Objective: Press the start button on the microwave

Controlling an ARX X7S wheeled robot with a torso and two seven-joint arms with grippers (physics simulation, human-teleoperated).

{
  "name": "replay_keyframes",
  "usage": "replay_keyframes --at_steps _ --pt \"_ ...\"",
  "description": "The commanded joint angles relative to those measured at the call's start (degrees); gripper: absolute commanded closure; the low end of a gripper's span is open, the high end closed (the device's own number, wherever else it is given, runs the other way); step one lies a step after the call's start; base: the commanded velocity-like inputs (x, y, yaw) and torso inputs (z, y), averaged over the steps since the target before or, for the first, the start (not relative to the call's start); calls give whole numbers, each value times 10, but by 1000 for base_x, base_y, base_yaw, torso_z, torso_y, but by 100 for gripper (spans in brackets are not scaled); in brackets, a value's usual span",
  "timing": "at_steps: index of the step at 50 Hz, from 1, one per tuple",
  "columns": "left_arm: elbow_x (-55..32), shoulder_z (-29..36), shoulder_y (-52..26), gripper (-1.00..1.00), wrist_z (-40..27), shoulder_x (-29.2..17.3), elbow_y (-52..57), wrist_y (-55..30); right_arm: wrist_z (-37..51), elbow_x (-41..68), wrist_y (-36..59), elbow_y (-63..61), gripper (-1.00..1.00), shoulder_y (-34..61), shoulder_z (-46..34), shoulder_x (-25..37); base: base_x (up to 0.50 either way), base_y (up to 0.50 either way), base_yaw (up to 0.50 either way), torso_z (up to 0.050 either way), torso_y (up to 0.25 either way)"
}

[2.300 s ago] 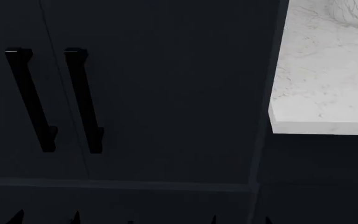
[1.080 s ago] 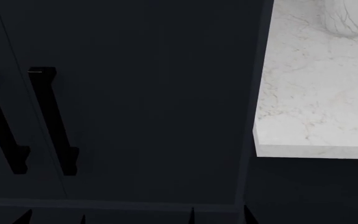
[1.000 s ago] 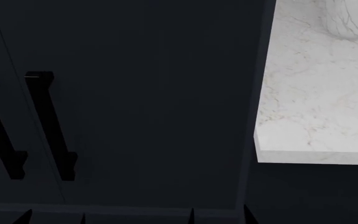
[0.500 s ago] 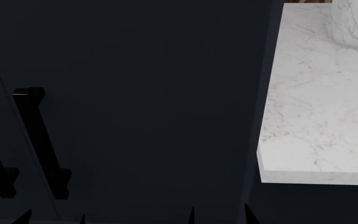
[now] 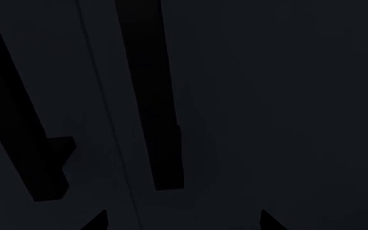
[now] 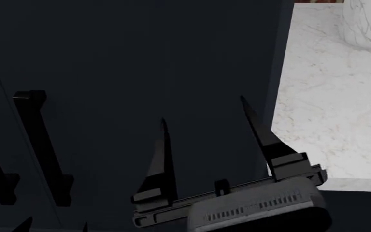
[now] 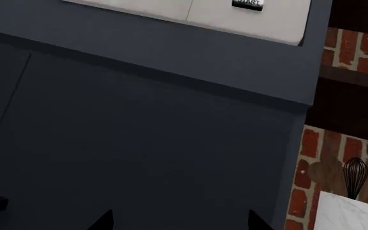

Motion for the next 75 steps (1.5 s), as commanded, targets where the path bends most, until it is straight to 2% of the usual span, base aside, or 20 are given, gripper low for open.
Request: replay_keyframes --at_steps 1,5,14,15,22,34,58,75 --pt "0 -12 2 -100 9 7 5 -3 -66 -55 229 -145 -100 178 -11 -14 0 0 0 0 0" --pt "-1 -9 1 -100 8 5 7 -3 -99 -55 348 -166 -100 281 -5 -29 0 0 0 0 0" --pt "-3 -4 -1 -100 5 2 -1 2 -152 -16 489 -160 -100 428 52 -73 0 0 0 0 0" --pt "-3 -4 0 -100 5 2 -1 3 -156 -14 504 -156 100 446 57 -76 0 0 0 0 0" --pt "-4 0 1 -100 4 -1 1 4 -170 -3 550 -100 100 530 79 -80 0 0 0 0 0" --pt "-10 2 5 -100 0 -6 7 5 -173 13 496 42 100 615 89 -77 0 0 0 0 0" --pt "-20 7 10 -100 -8 -15 19 4 -155 30 356 234 100 653 85 -67 0 0 0 0 0" --pt "-26 10 13 -100 -13 -19 17 10 -145 47 303 325 100 676 85 -70 0 0 0 0 0"
